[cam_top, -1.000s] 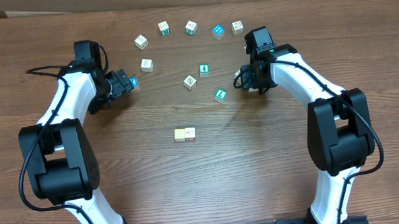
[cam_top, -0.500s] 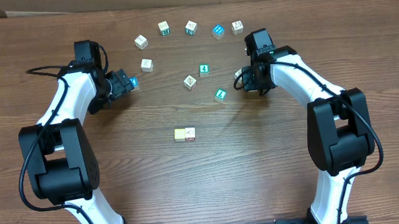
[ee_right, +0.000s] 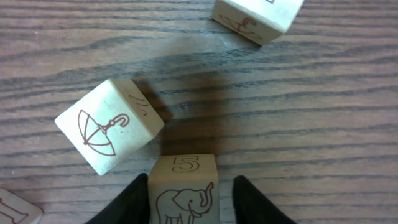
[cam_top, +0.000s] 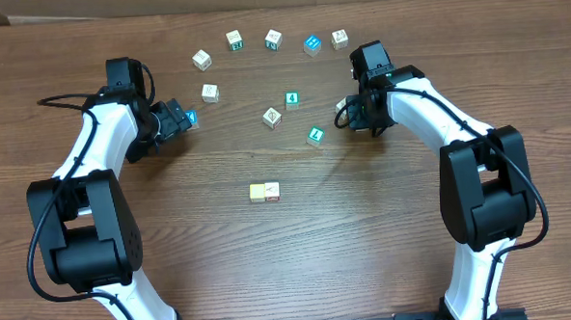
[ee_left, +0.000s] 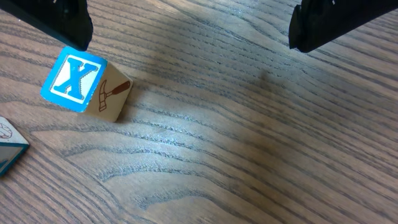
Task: Form a horizontal line
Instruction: 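Lift the elephant block and carry it toward the front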
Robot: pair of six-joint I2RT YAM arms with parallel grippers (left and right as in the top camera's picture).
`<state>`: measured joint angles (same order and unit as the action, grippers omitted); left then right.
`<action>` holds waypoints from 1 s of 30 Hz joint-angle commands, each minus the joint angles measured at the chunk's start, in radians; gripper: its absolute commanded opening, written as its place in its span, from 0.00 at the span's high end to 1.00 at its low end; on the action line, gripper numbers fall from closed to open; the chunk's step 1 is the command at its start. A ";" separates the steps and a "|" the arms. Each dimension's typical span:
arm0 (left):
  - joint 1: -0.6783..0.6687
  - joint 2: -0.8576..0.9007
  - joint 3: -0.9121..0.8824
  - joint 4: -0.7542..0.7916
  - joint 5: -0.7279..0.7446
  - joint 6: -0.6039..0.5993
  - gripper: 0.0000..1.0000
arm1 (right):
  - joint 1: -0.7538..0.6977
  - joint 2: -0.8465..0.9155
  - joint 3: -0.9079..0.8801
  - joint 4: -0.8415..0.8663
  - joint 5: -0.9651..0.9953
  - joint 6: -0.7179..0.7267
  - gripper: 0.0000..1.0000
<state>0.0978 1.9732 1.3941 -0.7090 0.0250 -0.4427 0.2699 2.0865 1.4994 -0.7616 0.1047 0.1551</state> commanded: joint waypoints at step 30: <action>-0.006 0.011 0.016 0.003 -0.007 0.001 0.00 | 0.061 -0.285 0.022 -0.198 -0.012 0.054 0.75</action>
<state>0.0978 1.9732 1.3941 -0.7090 0.0250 -0.4423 0.3122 1.8614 1.5005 -0.9409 0.0994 0.1768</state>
